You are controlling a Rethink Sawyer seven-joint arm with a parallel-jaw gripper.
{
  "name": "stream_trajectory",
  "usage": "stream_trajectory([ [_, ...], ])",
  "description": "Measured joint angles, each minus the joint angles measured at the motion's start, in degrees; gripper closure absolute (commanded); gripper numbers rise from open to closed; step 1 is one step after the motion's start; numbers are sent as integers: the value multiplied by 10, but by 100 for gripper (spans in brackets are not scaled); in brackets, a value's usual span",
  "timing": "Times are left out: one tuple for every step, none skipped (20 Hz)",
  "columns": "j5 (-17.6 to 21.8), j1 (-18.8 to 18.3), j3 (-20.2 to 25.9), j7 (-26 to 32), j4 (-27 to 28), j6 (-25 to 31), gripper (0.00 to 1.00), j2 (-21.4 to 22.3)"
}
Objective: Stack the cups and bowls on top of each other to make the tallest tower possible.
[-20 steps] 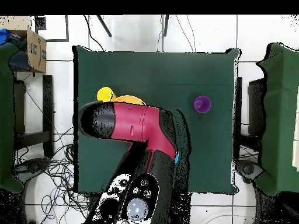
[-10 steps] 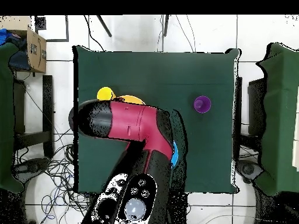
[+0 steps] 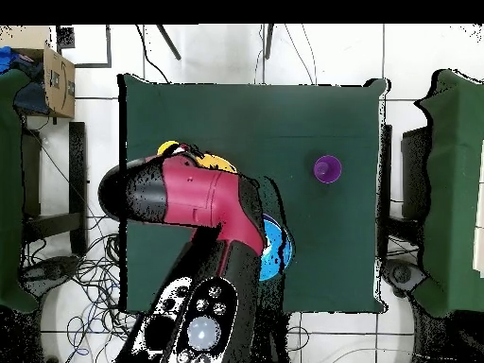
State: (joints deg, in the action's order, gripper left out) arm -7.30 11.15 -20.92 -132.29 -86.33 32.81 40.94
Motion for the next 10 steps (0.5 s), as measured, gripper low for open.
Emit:
stream_trajectory([
  [-4, 3, 0, 0, 0, -10, 0, -5],
  [-7, 4, 0, 0, 0, -16, 0, -7],
  [-12, 7, 0, 0, 0, -25, 0, -13],
  [-15, 9, 0, 0, 0, -30, 0, -16],
  [-18, 10, 0, 0, 0, -36, 0, -20],
  [-20, 11, 0, 0, -1, -40, 0, -22],
  [-22, 12, 0, 0, -2, -45, 0, -25],
  [-25, 12, 0, 0, -3, -51, 0, -28],
  [-27, 13, 0, 0, -3, -55, 0, -31],
  [-29, 13, 0, 0, -4, -61, 0, -34],
])
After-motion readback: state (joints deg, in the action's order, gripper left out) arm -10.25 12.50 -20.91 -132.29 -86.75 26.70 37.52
